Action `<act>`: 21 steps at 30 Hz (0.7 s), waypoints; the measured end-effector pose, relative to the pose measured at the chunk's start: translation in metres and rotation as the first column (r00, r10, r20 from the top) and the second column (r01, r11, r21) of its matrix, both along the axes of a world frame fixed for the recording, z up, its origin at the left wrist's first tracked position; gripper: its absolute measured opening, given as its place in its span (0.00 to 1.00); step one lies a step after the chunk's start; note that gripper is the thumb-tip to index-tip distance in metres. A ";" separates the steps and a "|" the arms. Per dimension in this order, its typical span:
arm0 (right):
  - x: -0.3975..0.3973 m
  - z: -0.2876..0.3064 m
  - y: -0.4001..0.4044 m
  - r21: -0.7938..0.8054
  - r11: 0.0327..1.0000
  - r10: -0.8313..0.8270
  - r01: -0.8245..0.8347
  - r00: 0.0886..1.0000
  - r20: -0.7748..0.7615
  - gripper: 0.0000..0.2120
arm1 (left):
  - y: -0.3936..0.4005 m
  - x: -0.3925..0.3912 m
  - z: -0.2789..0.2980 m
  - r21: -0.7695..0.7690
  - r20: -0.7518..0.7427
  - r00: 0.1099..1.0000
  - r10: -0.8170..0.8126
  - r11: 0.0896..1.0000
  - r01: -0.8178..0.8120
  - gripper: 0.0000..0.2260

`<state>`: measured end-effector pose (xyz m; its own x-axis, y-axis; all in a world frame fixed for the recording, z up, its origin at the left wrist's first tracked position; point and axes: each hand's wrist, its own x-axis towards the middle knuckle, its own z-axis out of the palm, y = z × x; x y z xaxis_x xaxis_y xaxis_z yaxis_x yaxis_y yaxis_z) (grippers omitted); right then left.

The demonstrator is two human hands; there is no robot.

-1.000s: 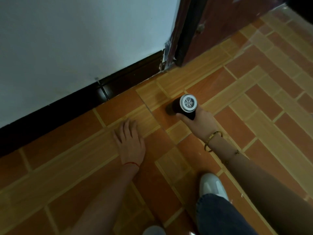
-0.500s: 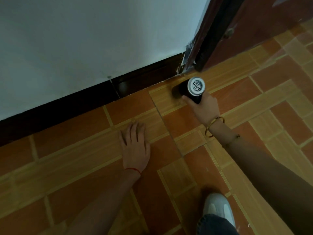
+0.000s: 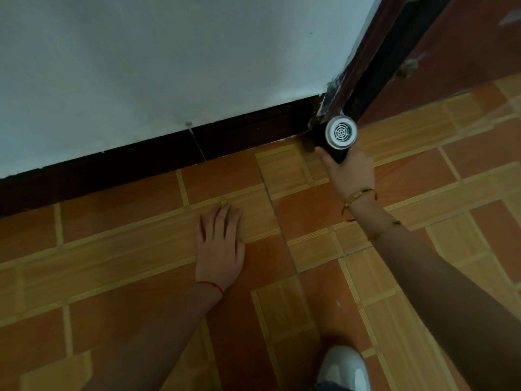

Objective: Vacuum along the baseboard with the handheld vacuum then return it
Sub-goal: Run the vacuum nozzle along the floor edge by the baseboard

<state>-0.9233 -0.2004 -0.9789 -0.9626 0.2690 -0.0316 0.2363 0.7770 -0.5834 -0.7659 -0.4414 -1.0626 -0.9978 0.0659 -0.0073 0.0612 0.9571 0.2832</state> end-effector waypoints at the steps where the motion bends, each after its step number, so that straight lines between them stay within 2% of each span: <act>1: 0.000 0.001 0.003 -0.006 1.000 -0.005 0.005 1.000 0.003 0.36 | 0.000 0.000 0.000 0.006 0.001 1.000 -0.001 1.000 0.001 0.23; 8: 0.005 0.004 -0.027 -0.045 0.975 0.220 -0.219 0.975 0.017 0.34 | 0.001 0.000 0.001 0.015 -0.012 1.000 -0.001 1.000 0.001 0.23; 16: -0.009 0.008 0.020 -0.034 0.999 -0.043 0.043 0.999 0.000 0.35 | 0.001 0.000 0.001 0.043 -0.029 1.000 0.007 0.999 -0.006 0.23; 18: -0.011 0.010 0.023 -0.033 0.998 -0.045 0.045 0.999 -0.001 0.35 | 0.001 0.000 0.000 0.050 -0.035 0.999 0.006 0.999 -0.004 0.23; 21: -0.009 0.011 0.009 -0.019 0.999 0.050 -0.050 0.999 0.002 0.36 | 0.001 0.000 -0.001 0.053 -0.037 0.999 0.006 0.999 -0.004 0.23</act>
<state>-0.9320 -0.1912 -0.9677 -0.9748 0.2197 -0.0386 0.1987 0.7767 -0.5977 -0.7657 -0.4409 -1.0632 -0.9976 0.0606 0.0330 0.0681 0.9410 0.3315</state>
